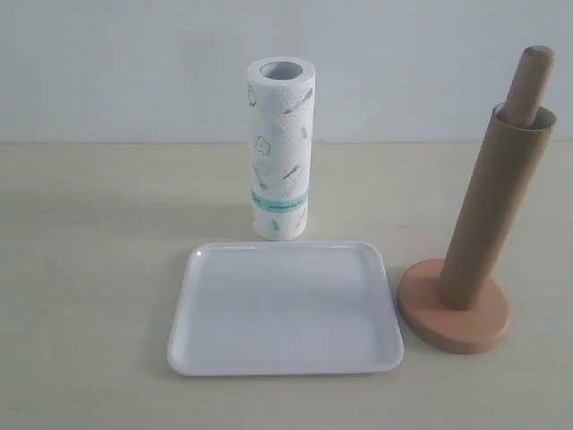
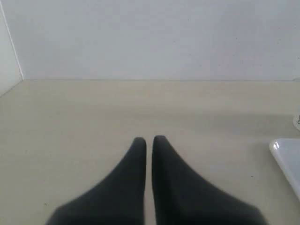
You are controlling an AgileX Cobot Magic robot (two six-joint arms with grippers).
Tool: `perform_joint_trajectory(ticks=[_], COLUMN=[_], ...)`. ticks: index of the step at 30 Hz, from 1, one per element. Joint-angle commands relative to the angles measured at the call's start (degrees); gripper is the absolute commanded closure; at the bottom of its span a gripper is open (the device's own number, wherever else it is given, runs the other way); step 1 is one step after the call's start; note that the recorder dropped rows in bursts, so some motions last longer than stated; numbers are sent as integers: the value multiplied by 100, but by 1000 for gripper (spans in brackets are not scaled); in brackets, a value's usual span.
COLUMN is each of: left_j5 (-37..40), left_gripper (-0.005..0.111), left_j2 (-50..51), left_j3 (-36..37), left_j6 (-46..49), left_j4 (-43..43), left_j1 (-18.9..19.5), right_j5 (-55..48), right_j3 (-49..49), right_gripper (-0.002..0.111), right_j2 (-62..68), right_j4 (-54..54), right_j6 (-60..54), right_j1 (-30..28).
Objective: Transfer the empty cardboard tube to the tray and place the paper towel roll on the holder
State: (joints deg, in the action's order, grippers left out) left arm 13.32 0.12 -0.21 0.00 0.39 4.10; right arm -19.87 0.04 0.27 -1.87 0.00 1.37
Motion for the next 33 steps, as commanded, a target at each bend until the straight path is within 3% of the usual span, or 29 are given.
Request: perform_joint_trajectory(ticks=[1, 11, 21, 33], left_j5=[-1, -1, -1, -1], left_gripper=[102, 102, 102, 102], left_j2=[-12, -12, -12, -12], left_j3=[21, 21, 21, 21], left_j6=[-41, -41, -41, -41], left_j4=[-39, -39, -39, -39], left_j1=[-17, -17, -17, -17], right_j5=[75, 211, 2853, 3811], right_j3=[-4, -4, -4, -4], right_gripper=[107, 107, 107, 107], right_j2=[-27, -27, -27, -27], right_j4=[10, 92, 92, 68], right_j6=[0, 0, 0, 56], right_j1=[-23, -23, -23, -23])
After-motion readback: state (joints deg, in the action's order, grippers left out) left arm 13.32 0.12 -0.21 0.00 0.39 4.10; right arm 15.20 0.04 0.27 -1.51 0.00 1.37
